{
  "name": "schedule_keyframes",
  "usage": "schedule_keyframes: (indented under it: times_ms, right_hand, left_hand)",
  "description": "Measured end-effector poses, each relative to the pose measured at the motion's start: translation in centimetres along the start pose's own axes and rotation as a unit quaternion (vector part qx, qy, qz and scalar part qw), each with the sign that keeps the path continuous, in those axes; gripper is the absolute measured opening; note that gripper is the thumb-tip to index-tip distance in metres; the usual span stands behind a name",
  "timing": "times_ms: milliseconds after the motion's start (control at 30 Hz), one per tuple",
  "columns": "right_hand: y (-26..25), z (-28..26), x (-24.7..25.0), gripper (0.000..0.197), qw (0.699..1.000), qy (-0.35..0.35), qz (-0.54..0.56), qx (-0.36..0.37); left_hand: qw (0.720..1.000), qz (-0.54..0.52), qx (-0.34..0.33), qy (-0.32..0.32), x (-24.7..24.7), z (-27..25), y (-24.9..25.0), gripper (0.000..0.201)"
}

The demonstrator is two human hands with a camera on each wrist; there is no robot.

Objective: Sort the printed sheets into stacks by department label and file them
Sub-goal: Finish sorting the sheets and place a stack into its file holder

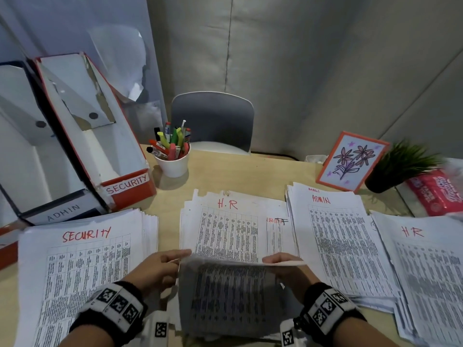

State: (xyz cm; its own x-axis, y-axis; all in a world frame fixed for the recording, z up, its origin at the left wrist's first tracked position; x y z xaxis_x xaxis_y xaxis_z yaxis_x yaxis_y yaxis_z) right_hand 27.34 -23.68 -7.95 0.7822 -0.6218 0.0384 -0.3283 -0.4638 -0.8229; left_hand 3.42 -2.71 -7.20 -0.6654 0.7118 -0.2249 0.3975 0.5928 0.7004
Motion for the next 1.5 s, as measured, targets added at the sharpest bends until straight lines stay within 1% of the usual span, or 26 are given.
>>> schedule_keyframes:
  times_ms: [100,167,233,267,367,400,433,467,500,533,567,633,667,800,933,967,1000,1067,1100,1133,1167,1233,1333,1433,1467,1500]
  right_hand:
    - [0.2,0.8,-0.8,0.013,0.998,0.035,-0.056,0.000]
    - [0.5,1.4,-0.9,0.007,0.995,0.071,-0.068,-0.007]
    - [0.5,1.7,-0.8,0.010,0.993,0.095,-0.075,-0.013]
    - [0.4,1.8,-0.9,0.009,0.990,0.101,-0.099,-0.019]
    - [0.7,2.4,-1.1,0.011,0.985,0.111,-0.122,-0.049]
    - [0.8,2.6,-1.1,0.019,0.984,0.113,-0.122,-0.061]
    - [1.1,2.9,-1.1,0.039,0.982,0.117,-0.129,-0.070]
    - [1.5,3.3,-1.1,0.056,0.981,0.115,-0.140,-0.075]
    - [1.5,3.3,-1.3,0.067,0.978,0.106,-0.164,-0.078]
    - [1.6,3.3,-1.4,0.066,0.974,0.096,-0.188,-0.081]
    - [1.4,3.2,-1.5,0.060,0.970,0.095,-0.209,-0.083]
    - [0.9,2.7,-1.5,0.044,0.963,0.102,-0.237,-0.075]
    - [1.0,2.6,-1.4,0.041,0.963,0.100,-0.240,-0.075]
    - [-0.1,1.6,-0.8,0.050,0.978,0.081,-0.178,-0.077]
    - [-1.8,1.1,0.1,0.067,0.994,0.054,-0.079,-0.050]
    - [-2.4,0.9,0.1,0.064,0.996,0.040,-0.057,-0.047]
    - [-2.9,0.7,0.1,0.052,0.998,0.030,-0.040,-0.036]
    - [-4.5,-0.1,-0.2,0.023,0.999,0.036,-0.018,0.031]
    - [-5.3,-0.5,-0.3,0.013,0.996,0.051,-0.010,0.068]
    - [-6.1,-0.8,-0.5,0.010,0.992,0.063,-0.002,0.106]
    - [-6.9,-1.2,-0.7,0.016,0.987,0.071,0.000,0.142]
    - [-8.2,-1.9,-1.2,0.023,0.976,0.081,-0.008,0.204]
    - [-8.6,-2.6,-1.9,0.022,0.960,0.086,-0.046,0.262]
    - [-6.7,-2.7,-2.2,0.019,0.954,0.054,-0.113,0.273]
    - [-5.9,-2.8,-2.3,0.021,0.951,0.046,-0.138,0.272]
    - [-5.2,-2.8,-2.3,0.023,0.948,0.045,-0.161,0.272]
  left_hand:
    - [1.000,0.000,0.007,-0.017,0.3,0.3,-0.4,0.066]
    - [1.000,-0.004,0.010,-0.014,0.1,0.3,-0.5,0.074]
    - [0.999,-0.025,0.024,-0.025,-0.1,0.1,-0.9,0.078]
    - [0.999,-0.013,0.023,-0.024,-0.1,0.3,-1.1,0.083]
    - [0.995,0.098,0.005,-0.001,-0.3,0.2,-1.3,0.095]
    - [0.992,0.128,-0.008,0.007,-0.7,0.2,-1.2,0.096]
    - [0.989,0.148,-0.024,0.010,-1.0,0.2,-1.1,0.092]
    - [0.984,0.174,-0.041,0.021,-1.3,0.3,-1.0,0.084]
    - [0.976,0.205,-0.054,0.040,-1.7,0.3,-0.9,0.070]
    - [0.967,0.238,-0.070,0.060,-2.0,0.3,-0.8,0.056]
    - [0.959,0.263,-0.081,0.073,-2.3,0.4,-0.6,0.047]
    - [0.950,0.284,-0.098,0.082,-2.9,0.4,-0.1,0.039]
    - [0.949,0.286,-0.107,0.081,-3.1,0.3,0.3,0.038]
    - [0.963,0.219,-0.144,0.062,-3.6,-0.6,1.8,0.033]
    - [0.973,0.151,-0.173,0.034,-3.6,-1.8,3.2,0.028]
    - [0.972,0.143,-0.181,0.033,-3.5,-2.1,3.5,0.026]
    - [0.971,0.140,-0.192,0.039,-3.6,-2.4,3.8,0.024]
    - [0.960,0.148,-0.229,0.060,-3.7,-2.9,4.5,0.020]
    - [0.951,0.159,-0.253,0.075,-3.8,-3.2,4.8,0.018]
    - [0.942,0.168,-0.275,0.095,-3.8,-3.3,5.1,0.017]
    - [0.933,0.175,-0.292,0.114,-3.8,-3.4,5.4,0.017]
    - [0.924,0.174,-0.312,0.137,-3.9,-3.4,5.7,0.017]
    - [0.918,0.182,-0.326,0.135,-4.0,-3.4,5.7,0.023]
    - [0.907,0.220,-0.328,0.143,-3.7,-3.1,4.6,0.043]
    - [0.907,0.231,-0.323,0.143,-3.7,-2.9,4.2,0.045]
    - [0.910,0.226,-0.315,0.147,-3.8,-2.6,3.7,0.038]
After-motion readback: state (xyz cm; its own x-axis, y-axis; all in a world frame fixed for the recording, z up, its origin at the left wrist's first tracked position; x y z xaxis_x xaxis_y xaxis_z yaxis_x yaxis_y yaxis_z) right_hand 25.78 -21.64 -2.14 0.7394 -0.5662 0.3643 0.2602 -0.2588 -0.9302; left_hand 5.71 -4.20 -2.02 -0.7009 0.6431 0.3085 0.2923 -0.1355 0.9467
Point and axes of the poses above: each hand's wrist, its own z-axis towards the middle knuckle, its own x-axis out of the back of the hand, y = z × x, the point moved 2 cm from there along z, towards the middle knuckle, and after that the axes turned 2 degrees about -z, right-handed, at the moved point
